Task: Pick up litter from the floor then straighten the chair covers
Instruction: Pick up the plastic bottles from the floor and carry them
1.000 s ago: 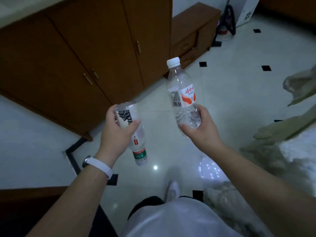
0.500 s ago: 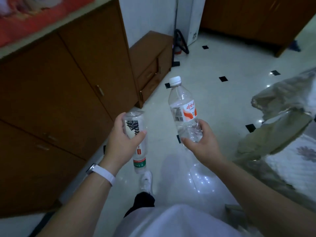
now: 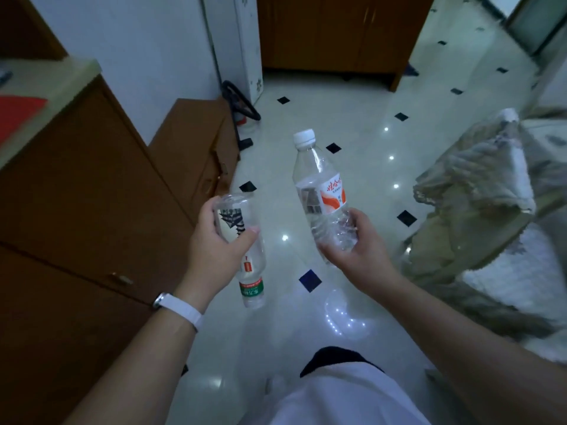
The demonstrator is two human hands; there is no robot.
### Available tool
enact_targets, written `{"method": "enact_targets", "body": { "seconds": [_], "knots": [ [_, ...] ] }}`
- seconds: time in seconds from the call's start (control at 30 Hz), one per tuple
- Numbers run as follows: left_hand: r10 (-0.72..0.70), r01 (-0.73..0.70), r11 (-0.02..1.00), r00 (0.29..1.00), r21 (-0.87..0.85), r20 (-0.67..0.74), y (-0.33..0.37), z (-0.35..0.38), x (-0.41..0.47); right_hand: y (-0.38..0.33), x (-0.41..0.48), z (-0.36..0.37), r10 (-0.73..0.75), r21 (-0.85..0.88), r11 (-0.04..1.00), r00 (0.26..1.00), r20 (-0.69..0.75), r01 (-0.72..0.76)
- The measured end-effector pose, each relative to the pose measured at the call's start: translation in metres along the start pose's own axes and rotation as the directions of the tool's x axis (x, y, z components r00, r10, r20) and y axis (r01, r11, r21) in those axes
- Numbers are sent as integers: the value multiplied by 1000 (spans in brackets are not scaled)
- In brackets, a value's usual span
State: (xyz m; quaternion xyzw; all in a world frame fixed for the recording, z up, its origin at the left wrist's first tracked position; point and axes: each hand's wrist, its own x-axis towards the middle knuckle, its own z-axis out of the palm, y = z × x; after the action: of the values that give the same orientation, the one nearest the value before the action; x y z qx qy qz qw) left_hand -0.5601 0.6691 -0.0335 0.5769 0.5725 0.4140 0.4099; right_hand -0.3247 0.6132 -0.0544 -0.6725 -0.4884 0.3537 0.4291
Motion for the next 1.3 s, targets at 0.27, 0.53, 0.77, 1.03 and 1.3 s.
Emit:
{"method": "enact_targets", "body": {
  "seconds": [0.27,0.53,0.77,1.03,1.3],
  "knots": [
    [10,-10,1000,990,-1,140,-10,44,136,11,111,1,62,9,998,993,-99,-61],
    [70,-93,992,965,81,251,28,104,283,13,255,-20,120,28,993,979,-168,-117],
    [169,-210,974,919,80,356,66,150,386,-7,351,-52,95,27,995,960,-263,-91],
    [126,-191,976,890,108,438,61,204,512,4,438,-59,210,32,976,908,-363,-214],
    [87,-168,981,824,94,560,64,253,671,-8,570,-55,271,54,957,819,-506,-284]
  ]
}}
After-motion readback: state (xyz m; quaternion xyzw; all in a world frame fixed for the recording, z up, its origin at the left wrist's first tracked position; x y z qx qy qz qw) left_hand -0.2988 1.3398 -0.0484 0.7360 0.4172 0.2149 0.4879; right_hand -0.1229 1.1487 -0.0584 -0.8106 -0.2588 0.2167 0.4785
